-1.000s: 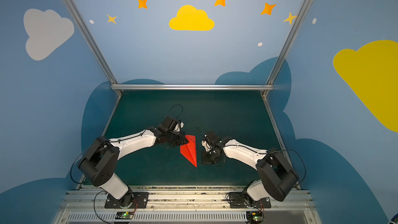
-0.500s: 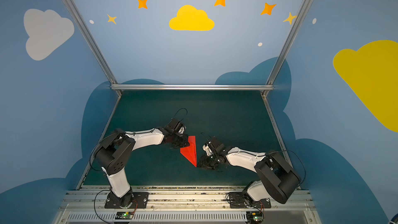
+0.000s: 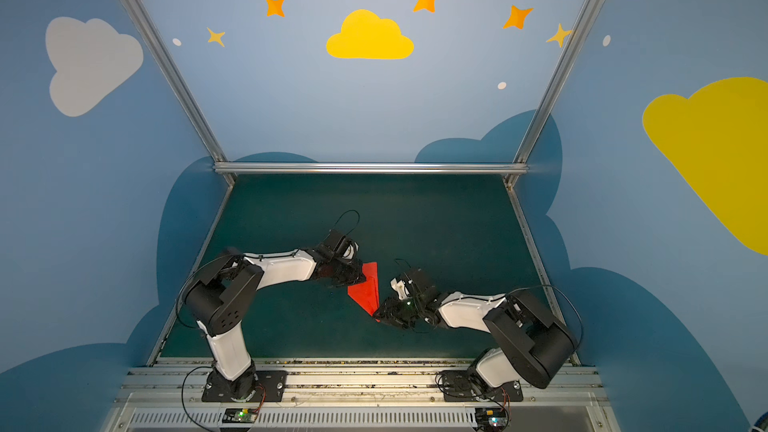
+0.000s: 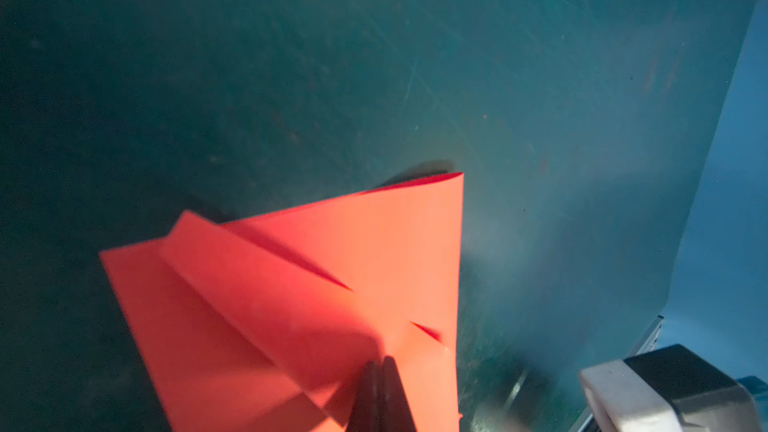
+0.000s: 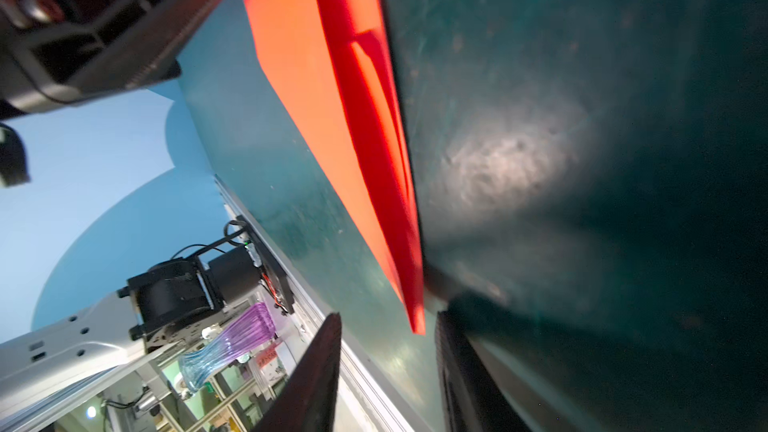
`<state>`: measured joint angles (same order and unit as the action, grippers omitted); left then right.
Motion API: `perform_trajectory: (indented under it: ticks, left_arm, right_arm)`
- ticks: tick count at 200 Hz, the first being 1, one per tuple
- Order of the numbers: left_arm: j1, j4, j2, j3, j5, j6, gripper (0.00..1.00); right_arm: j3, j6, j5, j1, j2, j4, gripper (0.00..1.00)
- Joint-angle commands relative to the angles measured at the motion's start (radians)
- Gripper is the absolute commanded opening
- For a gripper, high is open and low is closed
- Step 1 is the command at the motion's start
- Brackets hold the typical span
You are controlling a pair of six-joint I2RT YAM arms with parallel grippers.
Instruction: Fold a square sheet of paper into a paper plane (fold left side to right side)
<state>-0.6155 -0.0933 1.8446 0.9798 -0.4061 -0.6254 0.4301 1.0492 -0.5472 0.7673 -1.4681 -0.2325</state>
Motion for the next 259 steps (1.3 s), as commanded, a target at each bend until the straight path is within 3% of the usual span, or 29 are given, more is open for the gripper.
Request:
perform_trajectory:
  ticks: [1,72,107,131,157,166,191,216,235,259]
  left_arm:
    - [0.001,-0.022,0.025,-0.029,0.038,0.001,0.03]
    - [0.003,-0.005,0.031,-0.046,0.030,-0.006,0.03]
    - [0.004,-0.004,0.031,-0.049,0.026,-0.009,0.03]
    - [0.004,-0.008,0.030,-0.046,0.023,-0.009,0.03]
    - [0.007,-0.021,0.017,-0.022,-0.002,-0.011,0.03]
    - [0.008,-0.026,0.003,-0.005,-0.019,-0.014,0.03]
    - [0.032,-0.080,-0.076,0.063,-0.041,-0.023,0.03]
    - [0.099,-0.087,-0.216,0.064,-0.040,-0.074,0.03]
    - [0.160,-0.093,-0.328,0.023,-0.035,-0.111,0.04]
    - [0.235,-0.147,-0.469,-0.033,0.007,-0.130,0.07]
  right_arm:
    - [-0.041,0.070,0.040,-0.003,-0.049,-0.069,0.41]
    - [-0.049,0.098,0.031,-0.026,-0.125,-0.185,0.38]
    - [-0.039,0.096,0.005,-0.051,-0.176,-0.253,0.32]
    - [-0.031,0.096,-0.013,-0.069,-0.207,-0.298,0.24]
    - [-0.020,0.091,-0.049,-0.089,-0.202,-0.318,0.01]
    - [-0.009,0.080,-0.067,-0.100,-0.180,-0.305,0.00]
    - [0.059,-0.009,-0.098,-0.133,-0.048,-0.109,0.00]
    - [0.193,-0.179,-0.062,-0.166,0.135,0.286,0.00]
    - [0.323,-0.307,0.017,-0.199,0.229,0.579,0.00]
    - [0.491,-0.487,0.220,-0.216,0.281,0.862,0.00]
